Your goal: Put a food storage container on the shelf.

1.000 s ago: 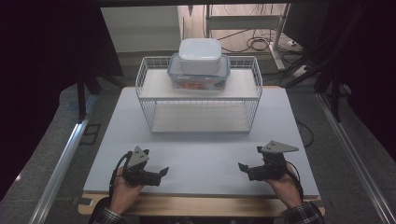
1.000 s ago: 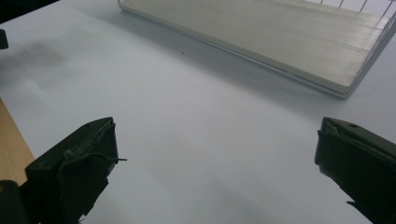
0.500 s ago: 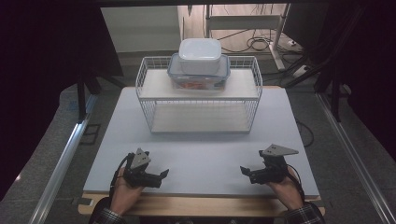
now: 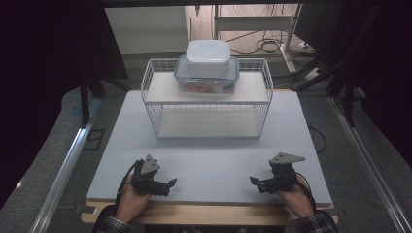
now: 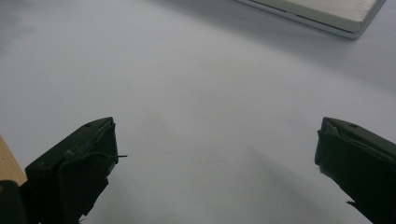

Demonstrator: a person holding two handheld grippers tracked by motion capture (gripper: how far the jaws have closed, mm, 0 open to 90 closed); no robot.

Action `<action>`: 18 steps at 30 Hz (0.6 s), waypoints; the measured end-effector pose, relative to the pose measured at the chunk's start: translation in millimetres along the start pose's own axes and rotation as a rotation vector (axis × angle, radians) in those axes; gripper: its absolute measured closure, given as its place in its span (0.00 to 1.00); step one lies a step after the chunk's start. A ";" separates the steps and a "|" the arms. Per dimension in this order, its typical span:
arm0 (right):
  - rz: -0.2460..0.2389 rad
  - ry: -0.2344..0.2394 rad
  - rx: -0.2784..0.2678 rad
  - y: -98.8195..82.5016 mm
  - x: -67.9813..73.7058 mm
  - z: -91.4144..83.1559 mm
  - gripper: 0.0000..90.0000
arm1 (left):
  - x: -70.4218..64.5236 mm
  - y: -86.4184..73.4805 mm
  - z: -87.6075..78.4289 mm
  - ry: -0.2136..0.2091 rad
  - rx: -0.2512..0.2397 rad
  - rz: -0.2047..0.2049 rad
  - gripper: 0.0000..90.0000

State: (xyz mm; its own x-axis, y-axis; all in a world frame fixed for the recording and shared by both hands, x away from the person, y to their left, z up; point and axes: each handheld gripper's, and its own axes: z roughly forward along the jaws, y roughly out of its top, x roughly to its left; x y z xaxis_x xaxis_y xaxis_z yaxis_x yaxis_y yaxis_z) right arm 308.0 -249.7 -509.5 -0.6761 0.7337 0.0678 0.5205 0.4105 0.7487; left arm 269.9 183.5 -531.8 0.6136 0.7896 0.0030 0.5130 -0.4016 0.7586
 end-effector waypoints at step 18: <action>-0.032 0.001 0.089 -5.3 3.5 12.7 0.00 | -1.1 -2.2 10.8 0.000 0.097 0.024 0.00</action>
State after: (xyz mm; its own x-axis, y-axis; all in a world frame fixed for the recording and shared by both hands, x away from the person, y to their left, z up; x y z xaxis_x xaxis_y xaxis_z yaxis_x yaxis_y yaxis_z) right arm 309.5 -242.5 -521.6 -0.6936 0.7189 0.0460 0.5433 0.4801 0.6888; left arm 274.7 178.5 -540.5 0.6261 0.7795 0.0204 0.5543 -0.4633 0.6915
